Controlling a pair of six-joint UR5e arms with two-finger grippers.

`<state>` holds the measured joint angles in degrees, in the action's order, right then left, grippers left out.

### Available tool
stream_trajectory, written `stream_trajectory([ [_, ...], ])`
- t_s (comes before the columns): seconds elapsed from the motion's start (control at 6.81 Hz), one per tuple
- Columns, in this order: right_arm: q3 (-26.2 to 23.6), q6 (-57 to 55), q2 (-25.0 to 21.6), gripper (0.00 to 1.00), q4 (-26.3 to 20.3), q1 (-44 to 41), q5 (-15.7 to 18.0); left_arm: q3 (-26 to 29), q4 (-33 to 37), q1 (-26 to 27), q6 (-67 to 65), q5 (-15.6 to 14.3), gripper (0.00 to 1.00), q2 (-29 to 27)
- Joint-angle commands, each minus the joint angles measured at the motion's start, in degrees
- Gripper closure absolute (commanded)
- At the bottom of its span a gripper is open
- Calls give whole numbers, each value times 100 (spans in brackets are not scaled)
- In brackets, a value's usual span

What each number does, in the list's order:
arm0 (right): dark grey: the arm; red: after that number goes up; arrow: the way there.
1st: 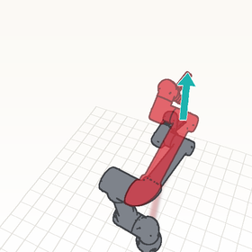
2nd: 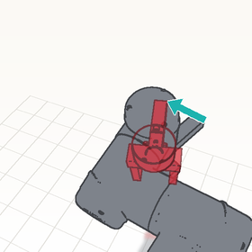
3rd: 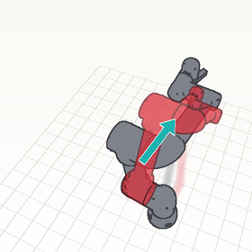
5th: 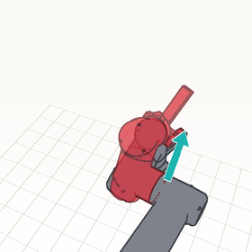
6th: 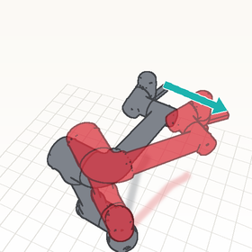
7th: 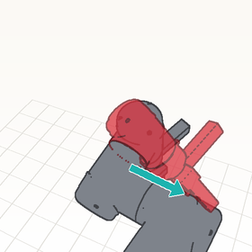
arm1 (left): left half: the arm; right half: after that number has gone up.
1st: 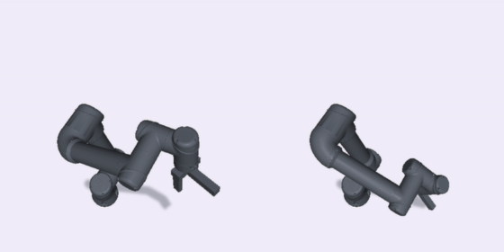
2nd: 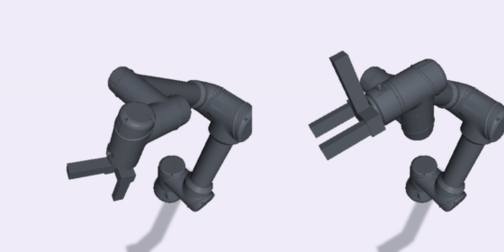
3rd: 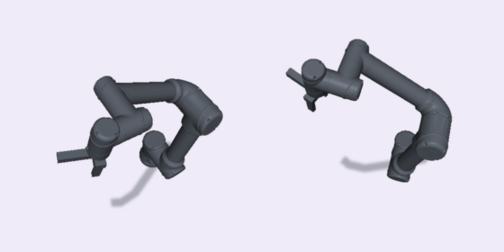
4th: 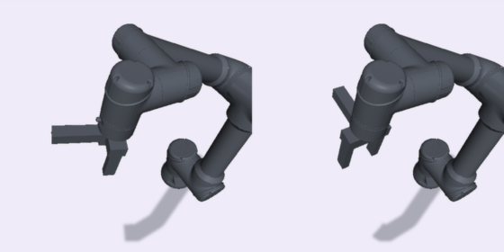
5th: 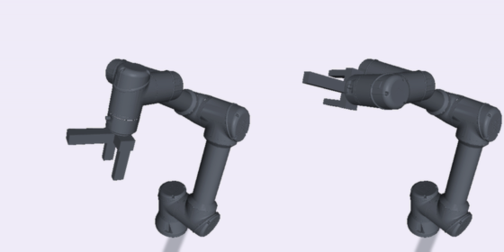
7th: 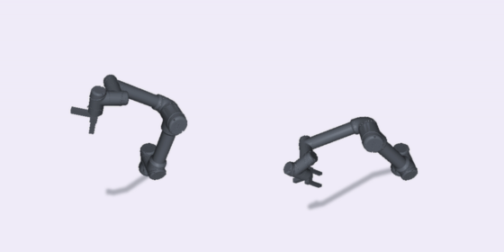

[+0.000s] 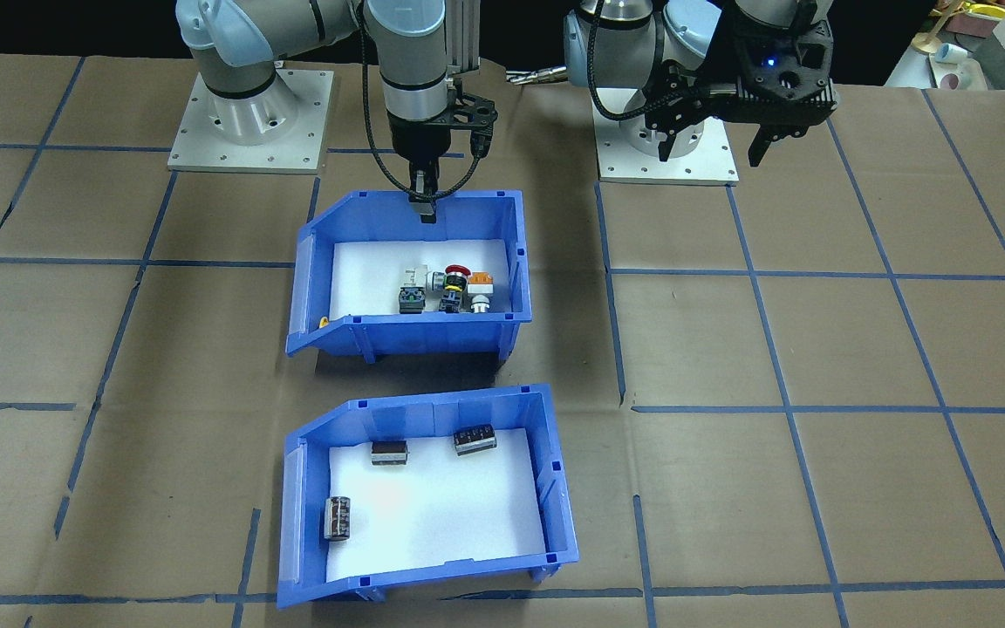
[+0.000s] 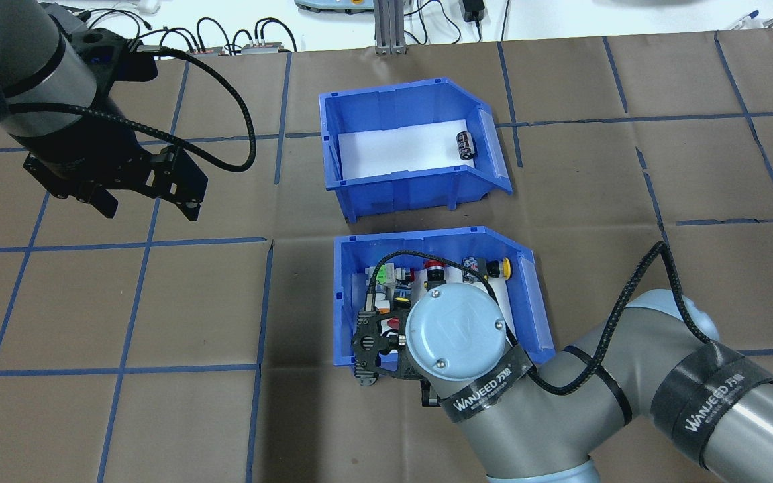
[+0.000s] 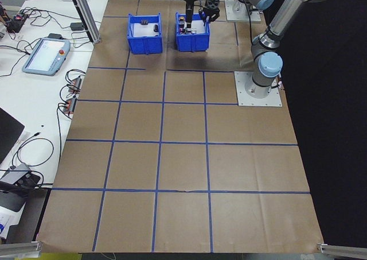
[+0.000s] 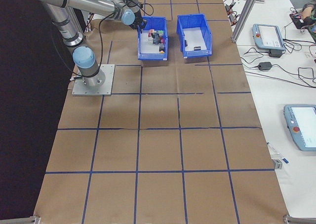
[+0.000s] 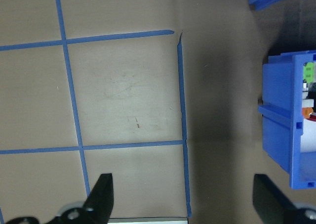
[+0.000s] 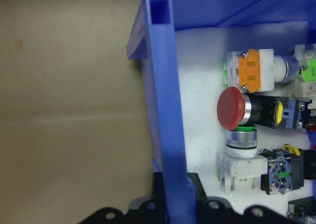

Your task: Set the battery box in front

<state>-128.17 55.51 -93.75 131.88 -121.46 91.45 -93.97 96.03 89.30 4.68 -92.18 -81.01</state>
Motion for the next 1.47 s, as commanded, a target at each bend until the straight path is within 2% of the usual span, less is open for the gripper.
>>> stream_trajectory([
  [0.0, 11, 13, -29, 0, -48, 52, 21, 72, -6, -1, 16, -45, 1, -29],
  [0.29, 220, 4, -187, 0, -222, 175, 65, 71, -6, -1, 16, -72, 1, 15],
  [0.44, 553, -5, -231, 0, -911, 280, 74, 80, -6, -1, 16, -28, 1, -2],
  [0.59, 887, -5, -232, 0, -1257, 550, 74, 80, -6, -1, 7, 15, 1, -37],
  [1.03, 1223, -371, -310, 0, -1524, 1700, 39, 72, -14, -1, -11, 25, 1, 15],
  [1.32, 1809, -1230, -364, 0, -2758, 2361, 57, 63, -6, 8, -142, 33, 1, -2],
])
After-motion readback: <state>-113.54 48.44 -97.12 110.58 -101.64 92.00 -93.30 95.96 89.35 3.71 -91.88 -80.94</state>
